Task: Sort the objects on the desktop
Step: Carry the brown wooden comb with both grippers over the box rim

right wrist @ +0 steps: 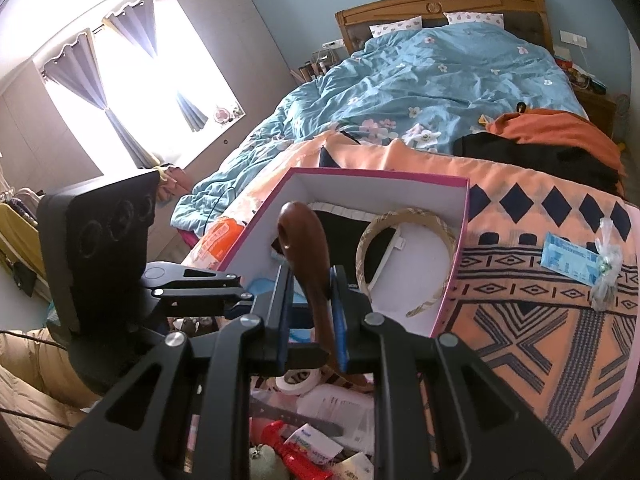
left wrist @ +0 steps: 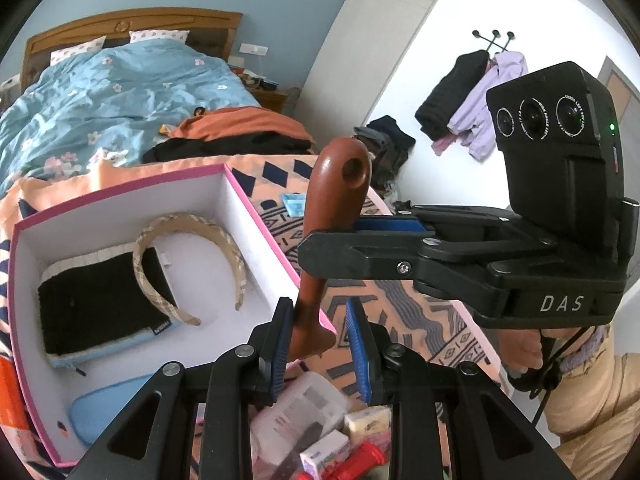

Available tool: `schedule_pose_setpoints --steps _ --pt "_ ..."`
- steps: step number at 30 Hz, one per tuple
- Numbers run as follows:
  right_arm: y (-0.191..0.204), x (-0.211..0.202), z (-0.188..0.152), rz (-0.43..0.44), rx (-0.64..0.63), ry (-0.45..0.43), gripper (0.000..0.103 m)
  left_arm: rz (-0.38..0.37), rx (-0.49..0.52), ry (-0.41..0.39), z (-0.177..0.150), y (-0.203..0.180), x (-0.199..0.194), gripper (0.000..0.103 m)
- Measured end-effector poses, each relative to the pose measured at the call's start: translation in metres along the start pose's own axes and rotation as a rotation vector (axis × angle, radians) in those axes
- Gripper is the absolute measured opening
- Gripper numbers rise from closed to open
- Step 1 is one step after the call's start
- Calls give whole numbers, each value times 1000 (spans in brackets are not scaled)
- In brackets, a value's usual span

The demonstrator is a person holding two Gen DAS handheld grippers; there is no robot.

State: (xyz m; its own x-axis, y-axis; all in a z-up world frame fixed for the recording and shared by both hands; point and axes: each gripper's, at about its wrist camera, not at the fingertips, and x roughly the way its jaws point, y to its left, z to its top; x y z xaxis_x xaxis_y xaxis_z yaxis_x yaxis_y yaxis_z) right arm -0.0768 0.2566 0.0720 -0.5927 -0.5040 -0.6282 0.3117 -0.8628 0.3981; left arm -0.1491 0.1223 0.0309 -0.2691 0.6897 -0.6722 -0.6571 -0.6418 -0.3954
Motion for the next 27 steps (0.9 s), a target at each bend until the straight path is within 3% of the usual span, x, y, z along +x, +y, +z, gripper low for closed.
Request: schedule_pose_setpoints --steps 27 --pt "-33 48 25 8 41 72 20 44 -88 43 22 41 37 26"
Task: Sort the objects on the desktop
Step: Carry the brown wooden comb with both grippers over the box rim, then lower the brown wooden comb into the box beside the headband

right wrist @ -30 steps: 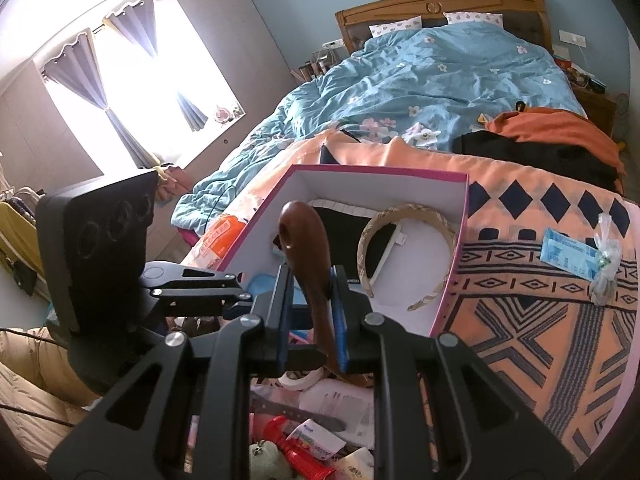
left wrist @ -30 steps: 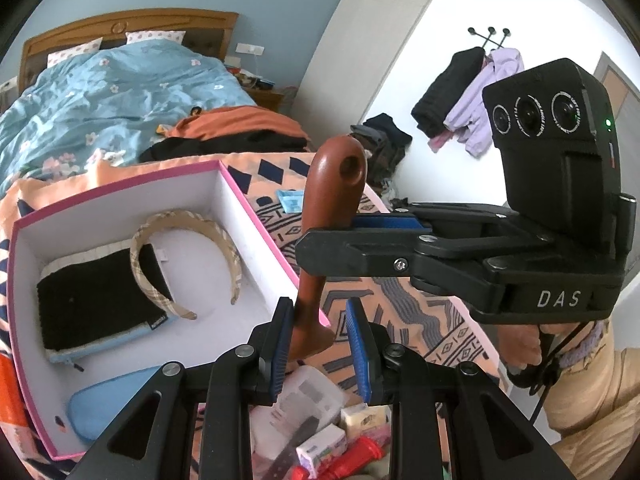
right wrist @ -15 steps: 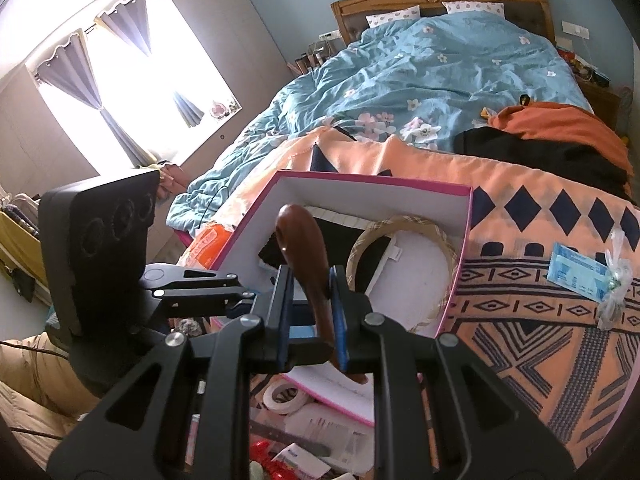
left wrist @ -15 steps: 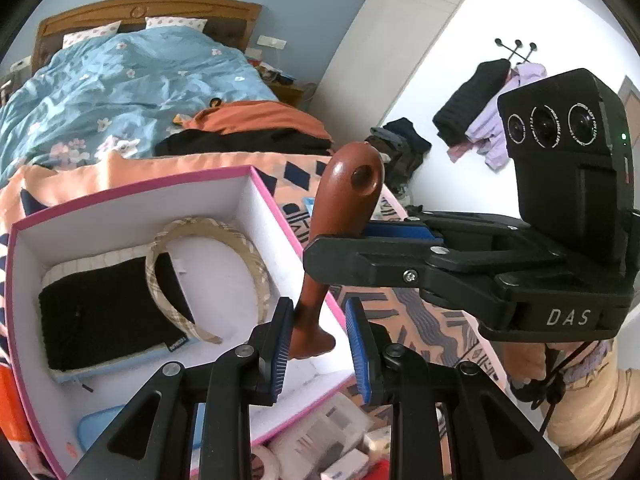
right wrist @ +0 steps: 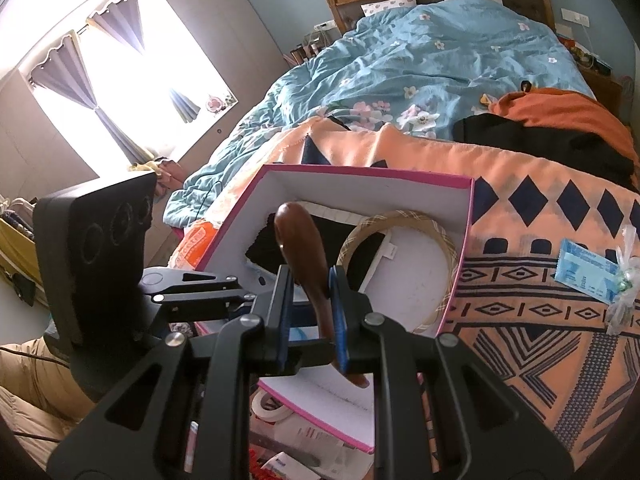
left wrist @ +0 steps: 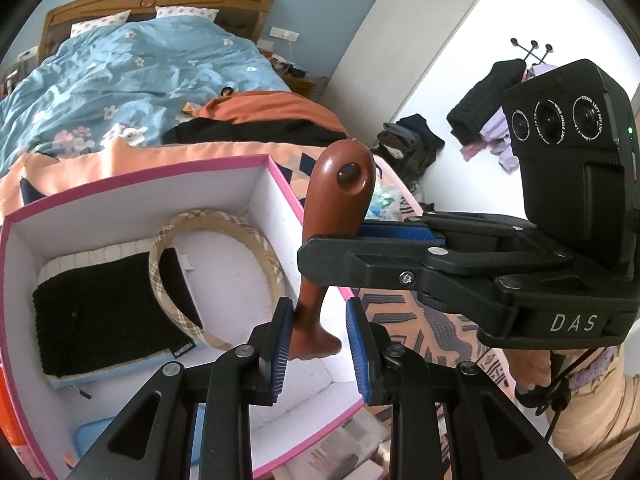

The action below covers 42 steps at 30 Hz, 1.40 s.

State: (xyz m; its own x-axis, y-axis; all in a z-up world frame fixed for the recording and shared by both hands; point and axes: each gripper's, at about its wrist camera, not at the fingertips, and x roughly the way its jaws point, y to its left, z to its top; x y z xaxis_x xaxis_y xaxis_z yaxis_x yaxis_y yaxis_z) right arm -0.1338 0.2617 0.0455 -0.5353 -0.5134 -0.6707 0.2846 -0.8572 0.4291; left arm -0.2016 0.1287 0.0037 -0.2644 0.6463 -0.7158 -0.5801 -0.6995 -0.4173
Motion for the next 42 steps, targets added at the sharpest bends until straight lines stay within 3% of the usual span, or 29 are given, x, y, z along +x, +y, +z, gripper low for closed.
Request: schedule_pose_setpoints --steps 42 --pt "-32 57 8 -32 60 108 20 31 -97 73 11 37 37 26"
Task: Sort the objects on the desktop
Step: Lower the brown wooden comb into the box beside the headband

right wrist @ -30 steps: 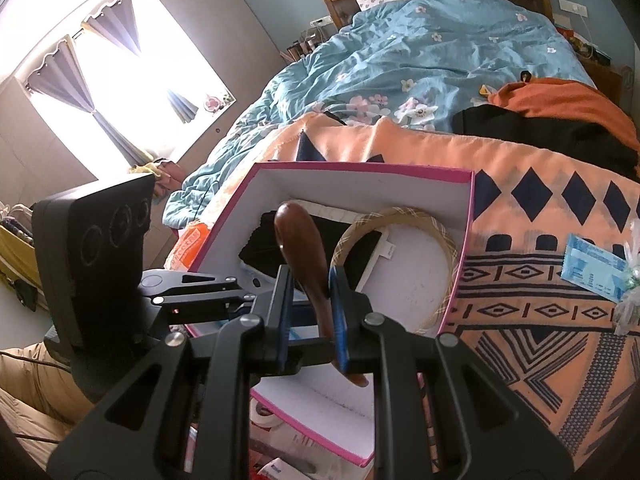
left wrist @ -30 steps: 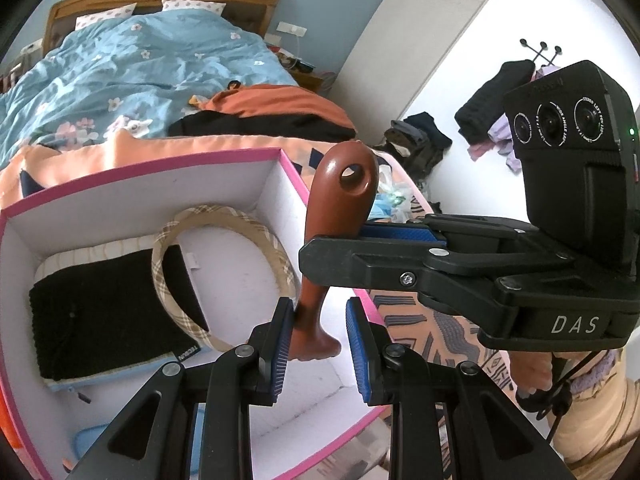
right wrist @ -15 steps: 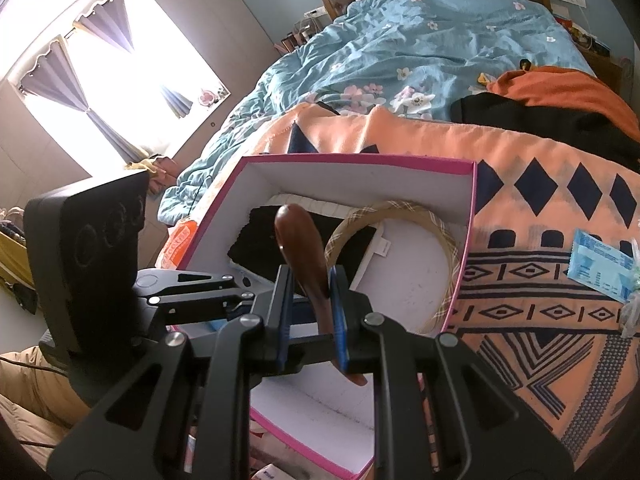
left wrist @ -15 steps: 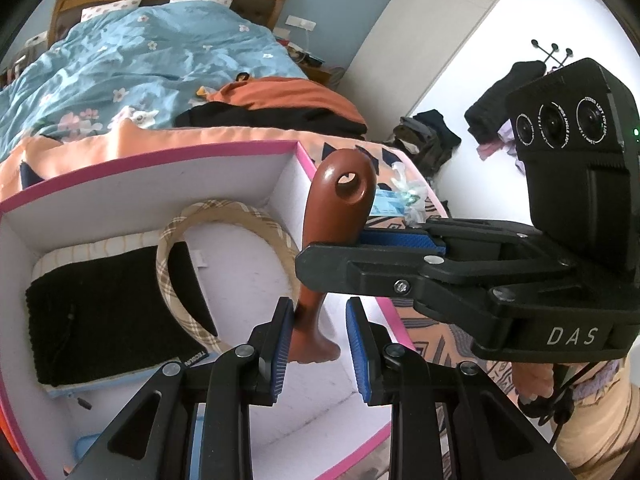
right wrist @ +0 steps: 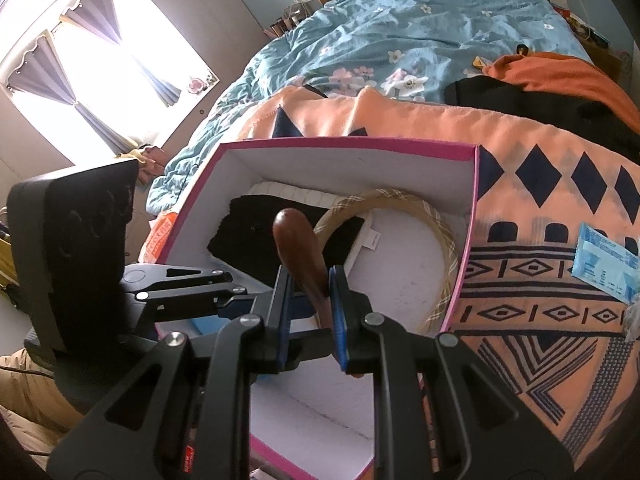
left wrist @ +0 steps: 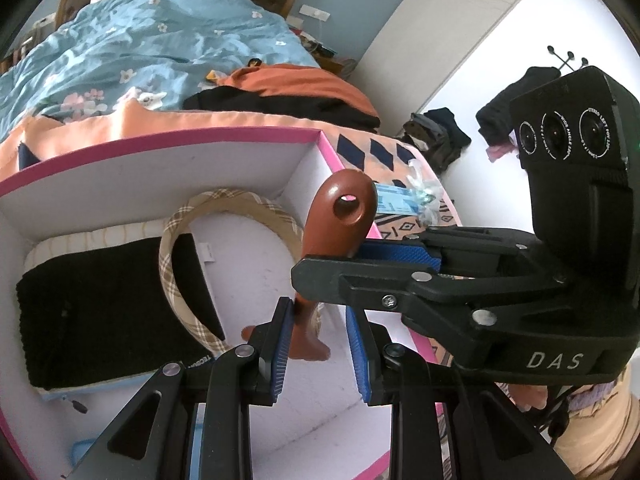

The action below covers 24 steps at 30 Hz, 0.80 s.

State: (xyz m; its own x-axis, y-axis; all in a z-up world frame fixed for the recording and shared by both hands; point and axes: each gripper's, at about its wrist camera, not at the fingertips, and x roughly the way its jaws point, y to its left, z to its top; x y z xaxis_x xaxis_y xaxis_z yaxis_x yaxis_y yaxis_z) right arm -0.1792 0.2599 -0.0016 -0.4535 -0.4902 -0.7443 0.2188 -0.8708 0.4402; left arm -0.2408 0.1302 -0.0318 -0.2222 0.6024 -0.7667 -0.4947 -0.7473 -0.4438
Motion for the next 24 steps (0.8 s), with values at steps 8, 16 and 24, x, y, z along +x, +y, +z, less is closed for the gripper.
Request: schedule_pose_setpoints --steps 8,16,24 --pt "-7 17 4 -27 7 42 20 -4 -12 22 3 3 9 26" --pt "-12 23 11 -53 7 53 20 6 -32 29 8 9 14 26" --pt "-21 33 22 -64 19 88 20 2 -56 44 19 19 23 26"
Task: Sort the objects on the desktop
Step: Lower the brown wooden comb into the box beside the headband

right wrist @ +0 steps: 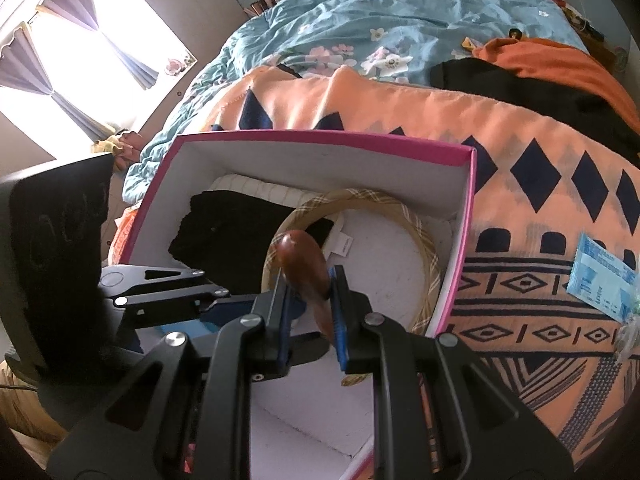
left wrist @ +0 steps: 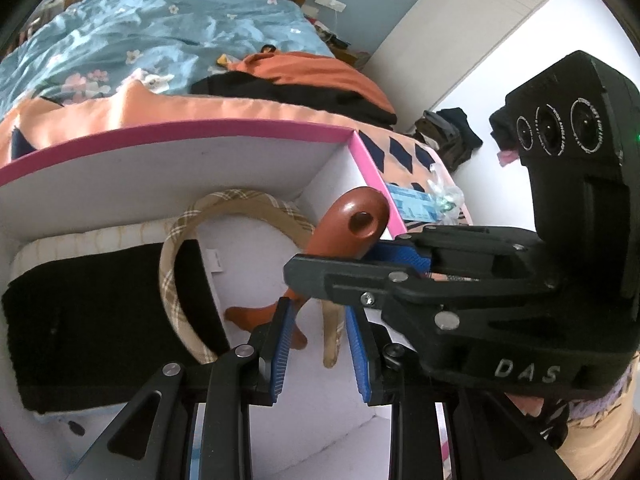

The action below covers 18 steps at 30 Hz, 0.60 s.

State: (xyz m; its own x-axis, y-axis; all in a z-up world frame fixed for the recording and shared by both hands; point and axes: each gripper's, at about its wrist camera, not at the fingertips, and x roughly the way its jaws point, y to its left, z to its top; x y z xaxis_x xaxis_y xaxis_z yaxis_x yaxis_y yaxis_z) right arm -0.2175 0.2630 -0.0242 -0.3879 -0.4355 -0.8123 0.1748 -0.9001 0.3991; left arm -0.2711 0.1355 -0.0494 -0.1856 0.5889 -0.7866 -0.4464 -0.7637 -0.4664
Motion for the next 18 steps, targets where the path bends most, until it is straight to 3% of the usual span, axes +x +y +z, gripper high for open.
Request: schedule_pose_setpoints --steps 7,12,14,17,18 --pt "0 -2 -3 34 -22 26 19 39 64 20 6 -3 9 26" --pt "6 -5 -4 67 -72 68 18 -16 104 48 -2 -9 7 26" --pt "3 2 -1 28 -71 86 20 -4 102 57 -2 -8 10 26" --pt "3 8 6 -111 -60 70 27 15 52 66 0 0 14 26" --pt "5 8 8 -147 -70 55 41 17 47 60 1 1 13 26"
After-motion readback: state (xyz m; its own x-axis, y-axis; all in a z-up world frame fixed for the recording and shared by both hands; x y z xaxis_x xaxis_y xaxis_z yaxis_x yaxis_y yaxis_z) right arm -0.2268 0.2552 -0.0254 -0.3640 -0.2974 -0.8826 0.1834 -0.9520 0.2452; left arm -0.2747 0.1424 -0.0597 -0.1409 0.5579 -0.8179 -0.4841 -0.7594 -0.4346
